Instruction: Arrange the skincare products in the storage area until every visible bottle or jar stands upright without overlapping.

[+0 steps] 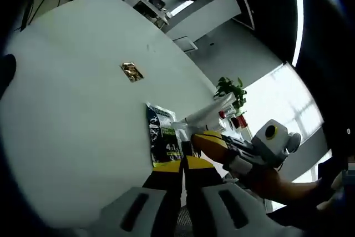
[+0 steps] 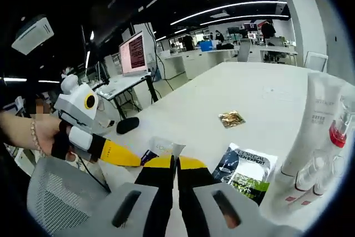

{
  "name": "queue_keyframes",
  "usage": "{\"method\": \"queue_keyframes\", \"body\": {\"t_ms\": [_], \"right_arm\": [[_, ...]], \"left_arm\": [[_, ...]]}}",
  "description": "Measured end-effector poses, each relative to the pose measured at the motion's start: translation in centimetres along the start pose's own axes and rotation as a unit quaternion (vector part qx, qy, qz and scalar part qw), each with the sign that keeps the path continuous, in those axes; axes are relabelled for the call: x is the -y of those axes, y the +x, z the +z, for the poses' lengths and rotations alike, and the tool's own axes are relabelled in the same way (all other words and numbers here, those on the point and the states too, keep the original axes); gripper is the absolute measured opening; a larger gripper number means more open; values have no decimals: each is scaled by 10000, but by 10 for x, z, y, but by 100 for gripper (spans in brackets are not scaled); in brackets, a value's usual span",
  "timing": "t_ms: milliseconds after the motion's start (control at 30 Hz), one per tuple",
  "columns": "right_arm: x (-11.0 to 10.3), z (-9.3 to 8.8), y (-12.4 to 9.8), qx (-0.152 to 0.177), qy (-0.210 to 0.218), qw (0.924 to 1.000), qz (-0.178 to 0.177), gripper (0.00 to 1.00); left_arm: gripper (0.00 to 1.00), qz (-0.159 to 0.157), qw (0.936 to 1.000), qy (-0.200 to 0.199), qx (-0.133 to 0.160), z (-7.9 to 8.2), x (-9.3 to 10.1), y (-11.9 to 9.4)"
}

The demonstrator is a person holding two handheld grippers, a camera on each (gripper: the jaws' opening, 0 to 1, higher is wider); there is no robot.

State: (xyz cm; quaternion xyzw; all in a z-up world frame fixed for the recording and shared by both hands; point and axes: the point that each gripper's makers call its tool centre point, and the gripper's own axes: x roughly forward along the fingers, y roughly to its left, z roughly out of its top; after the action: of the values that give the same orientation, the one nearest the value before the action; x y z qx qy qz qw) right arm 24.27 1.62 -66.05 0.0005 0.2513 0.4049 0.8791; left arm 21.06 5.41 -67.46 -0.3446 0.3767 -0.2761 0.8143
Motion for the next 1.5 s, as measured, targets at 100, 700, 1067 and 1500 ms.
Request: {"method": "queue_keyframes", "body": {"t_ms": [100,700,1067,1500], "right_arm": [[10,-19,22,-263,-36,9996,-76,1],[26,-70,66,-1055,-355,9930,-404,1],[28,-79,65,-1316,-880,9863,-469,1],[26,-77,63,-1288,-1044,9850,-487,1]], "left_arm": [[0,240,9996,84,-125,-1,-19,7],[0,978,9905,671,-697,-12,-80,37],[0,1174,9777,1413,-1023,-16,-88,46],[8,1484,9110,3742,-899,2,-74,36]]}}
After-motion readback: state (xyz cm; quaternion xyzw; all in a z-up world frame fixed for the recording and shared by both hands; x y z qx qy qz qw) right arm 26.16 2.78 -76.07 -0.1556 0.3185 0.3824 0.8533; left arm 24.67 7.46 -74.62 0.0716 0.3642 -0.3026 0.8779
